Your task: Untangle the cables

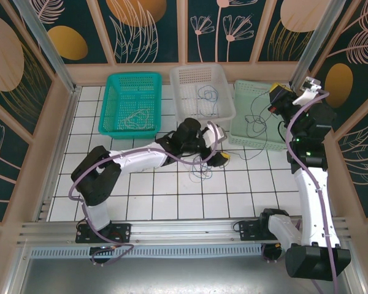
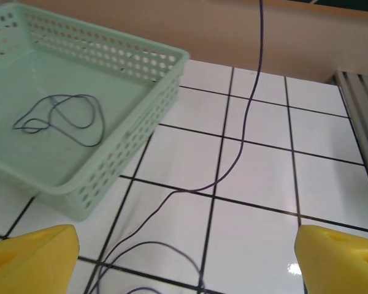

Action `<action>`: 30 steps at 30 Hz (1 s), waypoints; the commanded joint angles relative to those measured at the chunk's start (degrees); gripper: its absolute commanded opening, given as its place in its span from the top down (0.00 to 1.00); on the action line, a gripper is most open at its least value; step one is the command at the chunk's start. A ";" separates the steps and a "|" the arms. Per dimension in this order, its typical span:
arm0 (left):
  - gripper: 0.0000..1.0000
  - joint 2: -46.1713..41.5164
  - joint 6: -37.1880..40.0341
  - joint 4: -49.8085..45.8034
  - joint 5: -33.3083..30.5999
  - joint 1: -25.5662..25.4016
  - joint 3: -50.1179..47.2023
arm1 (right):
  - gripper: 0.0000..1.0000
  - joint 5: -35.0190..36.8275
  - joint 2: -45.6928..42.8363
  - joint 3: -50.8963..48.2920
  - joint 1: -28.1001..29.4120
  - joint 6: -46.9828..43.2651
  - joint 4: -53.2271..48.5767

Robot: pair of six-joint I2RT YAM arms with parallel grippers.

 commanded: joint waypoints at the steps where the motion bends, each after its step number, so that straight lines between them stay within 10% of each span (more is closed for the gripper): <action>1: 0.09 3.59 2.64 -1.39 -0.81 -0.59 4.17 | 1.00 -0.35 -0.37 1.90 -0.16 0.95 0.66; 24: 0.11 23.91 8.36 -11.09 0.81 -5.51 25.19 | 1.00 0.95 -0.59 1.99 -0.19 1.53 0.04; 30: 0.56 24.84 7.40 -12.66 -1.90 -5.49 27.06 | 1.00 1.89 -0.56 2.25 -0.23 0.49 -1.02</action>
